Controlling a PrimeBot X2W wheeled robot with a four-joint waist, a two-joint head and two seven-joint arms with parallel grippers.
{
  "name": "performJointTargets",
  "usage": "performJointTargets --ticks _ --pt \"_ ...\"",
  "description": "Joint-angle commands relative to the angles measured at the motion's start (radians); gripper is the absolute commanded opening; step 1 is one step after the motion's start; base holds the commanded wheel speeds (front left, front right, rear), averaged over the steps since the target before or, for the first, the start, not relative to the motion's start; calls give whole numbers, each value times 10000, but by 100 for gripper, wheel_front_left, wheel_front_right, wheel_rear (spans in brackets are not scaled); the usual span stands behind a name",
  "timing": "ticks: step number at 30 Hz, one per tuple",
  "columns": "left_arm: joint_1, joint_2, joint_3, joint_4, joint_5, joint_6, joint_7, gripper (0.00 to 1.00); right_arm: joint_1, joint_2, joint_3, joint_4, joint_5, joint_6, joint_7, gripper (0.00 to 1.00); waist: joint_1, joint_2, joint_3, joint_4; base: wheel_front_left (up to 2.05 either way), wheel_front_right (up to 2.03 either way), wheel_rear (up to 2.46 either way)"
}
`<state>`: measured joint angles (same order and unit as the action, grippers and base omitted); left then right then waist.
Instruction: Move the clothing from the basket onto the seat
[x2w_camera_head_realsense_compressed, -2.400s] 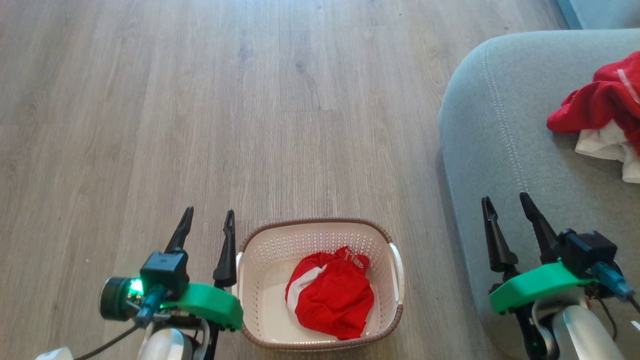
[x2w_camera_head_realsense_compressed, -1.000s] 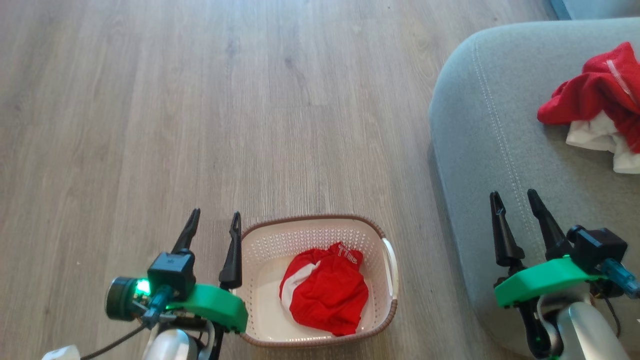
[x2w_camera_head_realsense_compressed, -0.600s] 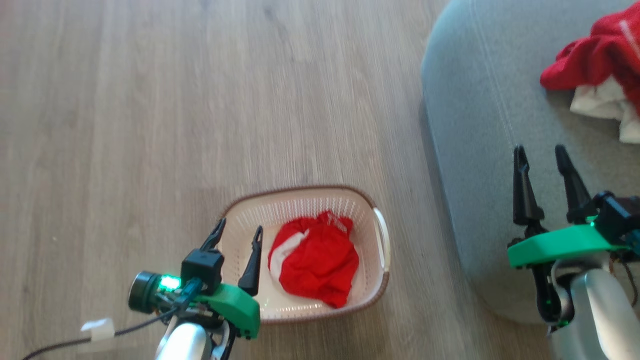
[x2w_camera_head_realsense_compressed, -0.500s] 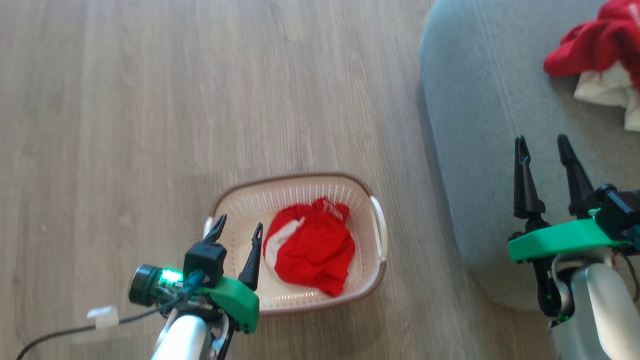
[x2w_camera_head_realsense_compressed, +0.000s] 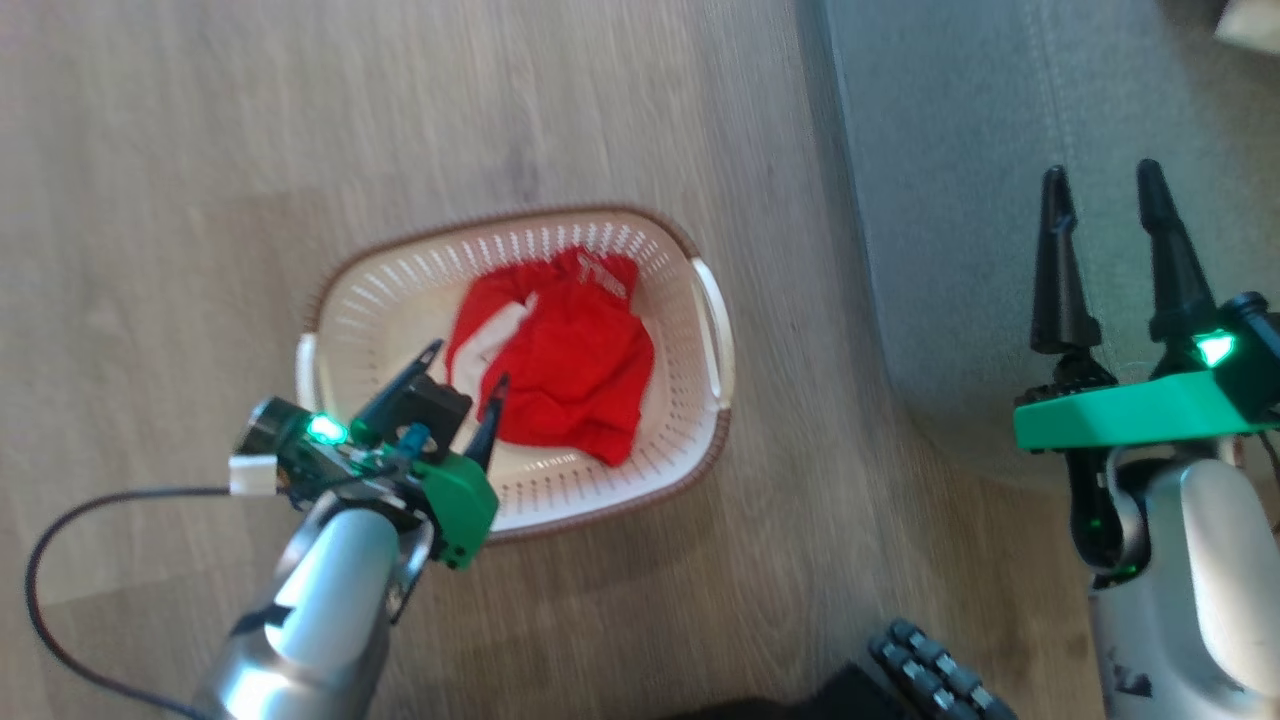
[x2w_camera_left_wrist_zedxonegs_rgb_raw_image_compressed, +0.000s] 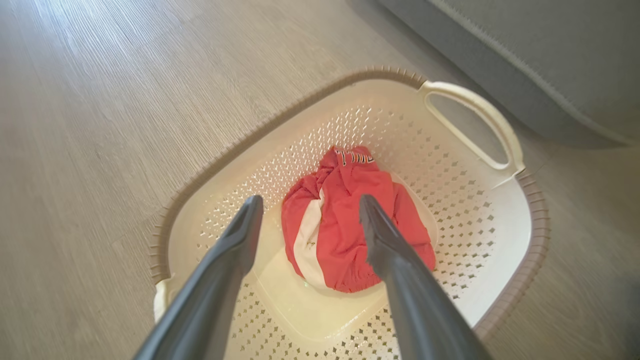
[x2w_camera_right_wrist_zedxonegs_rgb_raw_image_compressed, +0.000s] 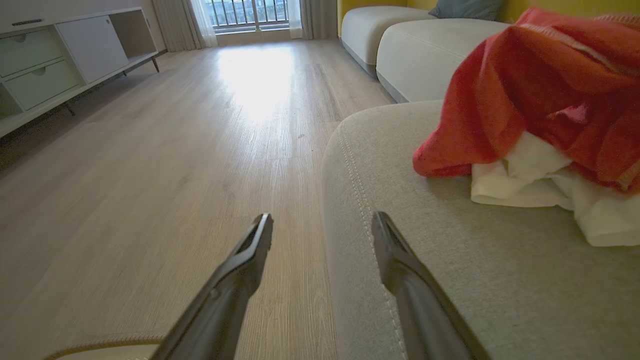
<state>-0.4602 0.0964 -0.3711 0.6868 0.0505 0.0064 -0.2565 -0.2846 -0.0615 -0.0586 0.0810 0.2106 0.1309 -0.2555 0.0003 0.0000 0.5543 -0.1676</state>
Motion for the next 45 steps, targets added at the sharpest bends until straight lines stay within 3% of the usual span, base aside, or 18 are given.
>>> performJointTargets --ticks 1,18,22,26,31,45 --pt "-106 230 176 52 69 91 -53 100 -36 93 252 -352 -56 -2 -63 100 -3 0 875 -528 0 0 0" --pt "-3112 1035 -580 3394 549 290 -53 100 -927 111 1515 -799 1247 -2 -63 100 -3 0 3581 -2077 0 0 0" --pt "-3912 1054 -813 4238 632 157 -53 100 -939 111 1529 -1156 1361 -2 -63 100 -3 0 3985 -2127 0 0 0" --pt "-4443 1035 -1042 5070 730 -80 -53 100 -866 111 1577 -1389 1464 -2 -63 100 -3 0 4166 -2188 0 0 0" --pt "-4786 1021 -1147 5651 724 -12 230 100 -794 112 1941 -1780 1844 -2 -63 100 -3 0 4248 -2290 0 0 0" --pt "-5056 938 -1621 6000 812 -216 1914 100 -413 112 2177 -2172 1723 -2 -63 100 -3 0 4424 -2389 0 0 0"
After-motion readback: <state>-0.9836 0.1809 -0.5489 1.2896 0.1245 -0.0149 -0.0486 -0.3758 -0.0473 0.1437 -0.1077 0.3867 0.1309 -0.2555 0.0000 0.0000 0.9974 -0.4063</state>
